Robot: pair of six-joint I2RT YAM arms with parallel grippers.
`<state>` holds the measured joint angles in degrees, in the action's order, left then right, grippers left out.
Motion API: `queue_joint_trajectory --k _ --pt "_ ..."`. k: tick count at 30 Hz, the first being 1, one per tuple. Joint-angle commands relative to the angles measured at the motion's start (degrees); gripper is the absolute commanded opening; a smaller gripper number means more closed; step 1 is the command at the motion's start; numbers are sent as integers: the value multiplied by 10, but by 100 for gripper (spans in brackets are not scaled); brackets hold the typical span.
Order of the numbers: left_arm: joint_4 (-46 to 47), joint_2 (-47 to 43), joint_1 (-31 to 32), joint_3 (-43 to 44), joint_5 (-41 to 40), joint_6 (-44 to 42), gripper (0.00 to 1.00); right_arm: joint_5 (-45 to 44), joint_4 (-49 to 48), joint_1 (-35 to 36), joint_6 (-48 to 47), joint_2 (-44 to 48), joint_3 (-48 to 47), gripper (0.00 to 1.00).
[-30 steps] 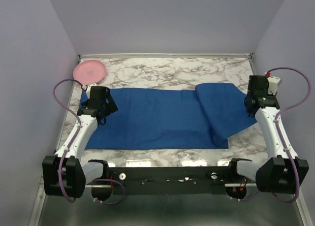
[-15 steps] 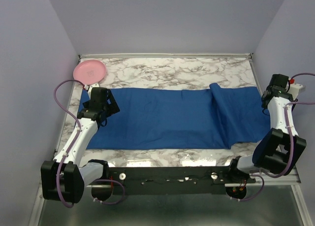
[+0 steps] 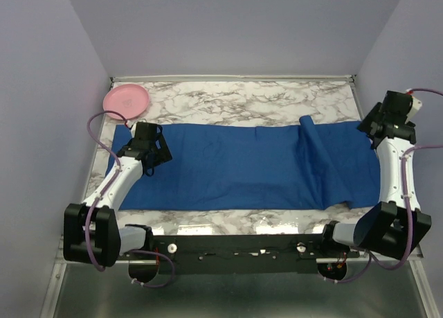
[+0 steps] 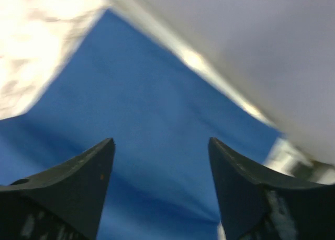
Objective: Open and lay out the surgical kit
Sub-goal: Open the surgical kit at the center of the board.
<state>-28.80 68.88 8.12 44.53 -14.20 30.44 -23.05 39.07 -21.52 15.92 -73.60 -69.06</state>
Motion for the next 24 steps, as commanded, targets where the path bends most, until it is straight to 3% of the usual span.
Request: queue_joint_trajectory --k 1,6,12,17,20,23,24 --pt "-14 52 6 49 17 11 99 225 -68 86 82 -15 21 84" --pt "-17 114 12 92 0 21 99 273 -115 200 108 -2 69 90" --pt "-21 199 12 121 -10 37 97 281 -116 230 78 28 98 91" --pt "-1 257 1 126 11 34 92 201 -113 229 42 57 121 92" --pt "-2 280 -6 127 25 36 87 165 -97 229 32 59 121 93" --pt "-18 299 -20 126 27 41 76 139 -96 229 27 66 131 95" --pt "-22 303 -25 126 30 41 68 135 -99 229 28 70 133 95"
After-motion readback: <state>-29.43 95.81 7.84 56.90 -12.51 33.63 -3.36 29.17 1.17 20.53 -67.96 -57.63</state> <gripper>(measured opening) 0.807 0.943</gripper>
